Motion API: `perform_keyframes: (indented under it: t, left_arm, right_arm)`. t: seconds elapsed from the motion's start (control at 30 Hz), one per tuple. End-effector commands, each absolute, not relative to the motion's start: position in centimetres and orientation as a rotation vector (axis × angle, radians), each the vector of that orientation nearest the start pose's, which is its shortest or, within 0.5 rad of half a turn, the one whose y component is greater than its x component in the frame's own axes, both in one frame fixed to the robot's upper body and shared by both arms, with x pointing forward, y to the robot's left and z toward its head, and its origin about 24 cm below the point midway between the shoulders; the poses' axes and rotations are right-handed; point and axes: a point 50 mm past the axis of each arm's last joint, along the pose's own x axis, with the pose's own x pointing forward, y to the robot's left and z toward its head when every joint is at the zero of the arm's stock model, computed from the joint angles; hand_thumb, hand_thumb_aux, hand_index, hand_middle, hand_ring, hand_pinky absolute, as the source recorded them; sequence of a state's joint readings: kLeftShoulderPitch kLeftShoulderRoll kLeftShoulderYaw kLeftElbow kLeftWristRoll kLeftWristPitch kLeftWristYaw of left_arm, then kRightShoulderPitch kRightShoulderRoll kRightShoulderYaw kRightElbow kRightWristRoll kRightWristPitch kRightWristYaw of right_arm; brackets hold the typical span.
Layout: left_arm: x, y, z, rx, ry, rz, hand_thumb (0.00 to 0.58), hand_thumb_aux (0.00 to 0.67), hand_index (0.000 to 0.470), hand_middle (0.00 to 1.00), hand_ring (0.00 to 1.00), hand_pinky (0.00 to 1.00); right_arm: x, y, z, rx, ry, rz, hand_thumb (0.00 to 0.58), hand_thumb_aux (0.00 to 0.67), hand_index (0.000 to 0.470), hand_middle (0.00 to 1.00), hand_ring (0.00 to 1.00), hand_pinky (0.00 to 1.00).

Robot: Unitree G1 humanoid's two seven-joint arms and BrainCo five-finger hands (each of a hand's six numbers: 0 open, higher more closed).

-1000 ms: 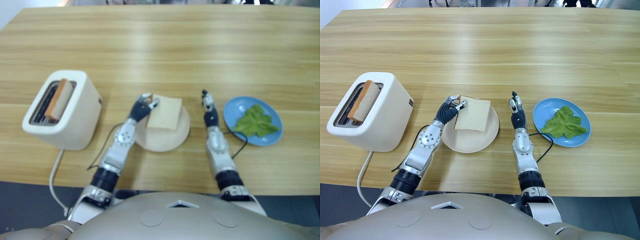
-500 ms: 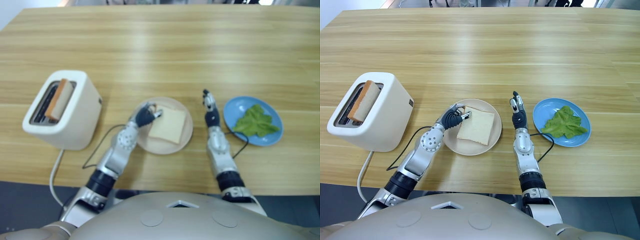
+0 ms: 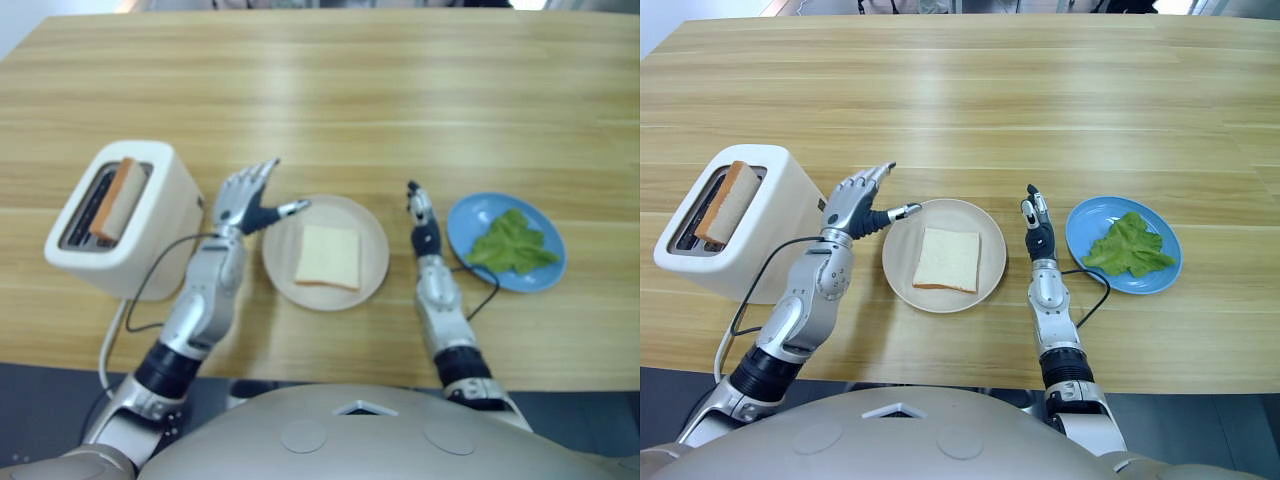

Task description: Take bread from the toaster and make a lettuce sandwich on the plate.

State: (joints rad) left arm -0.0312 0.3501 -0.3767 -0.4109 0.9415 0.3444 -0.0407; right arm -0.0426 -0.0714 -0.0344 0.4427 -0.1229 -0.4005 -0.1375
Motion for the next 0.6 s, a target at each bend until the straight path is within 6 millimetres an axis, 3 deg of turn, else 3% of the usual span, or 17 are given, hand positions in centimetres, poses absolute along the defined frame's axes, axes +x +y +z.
perform_keyframes:
  t: [0.03,0.1,0.2,0.3,0.37,0.47,0.6]
  left_arm:
    - [22.9,12.9,13.0,1.188,-0.296,-0.051,0.000,0.000,0.000,0.00,0.00,0.00]
    - [22.8,12.7,12.8,1.166,-0.303,-0.062,0.000,0.000,0.000,0.00,0.00,0.00]
    - [22.9,12.4,10.3,1.034,-0.222,-0.127,0.000,0.000,0.000,0.00,0.00,0.00]
    - [22.7,12.6,7.7,0.814,-0.113,-0.158,0.000,0.000,0.000,0.00,0.00,0.00]
    - [22.4,13.0,7.0,0.673,-0.070,-0.141,0.000,0.000,0.000,0.00,0.00,0.00]
    - [22.0,13.6,6.4,0.539,-0.042,-0.110,0.000,0.000,0.000,0.00,0.00,0.00]
    - [21.5,14.0,5.4,0.265,0.001,-0.116,0.000,0.000,0.000,0.00,0.00,0.00]
  right_arm:
    - [24.5,-17.0,2.2,-0.231,-0.137,-0.081,0.000,0.000,0.000,0.00,0.00,0.00]
    - [24.3,-16.9,6.4,-0.263,-0.285,-0.056,0.000,0.000,0.000,0.00,0.00,0.00]
    - [22.7,-17.9,13.1,-0.360,-0.490,-0.034,0.000,0.000,0.000,0.00,0.00,0.00]
    - [20.9,-20.4,17.1,-0.626,-0.557,-0.052,0.000,0.000,0.000,0.00,0.00,0.00]
    - [20.2,-22.6,17.8,-0.829,-0.503,-0.077,0.000,0.000,0.000,0.00,0.00,0.00]
    - [19.8,-26.1,17.0,-1.040,-0.364,-0.127,0.000,0.000,0.000,0.00,0.00,0.00]
    - [19.9,-31.6,13.2,-1.317,-0.133,-0.133,0.000,0.000,0.000,0.00,0.00,0.00]
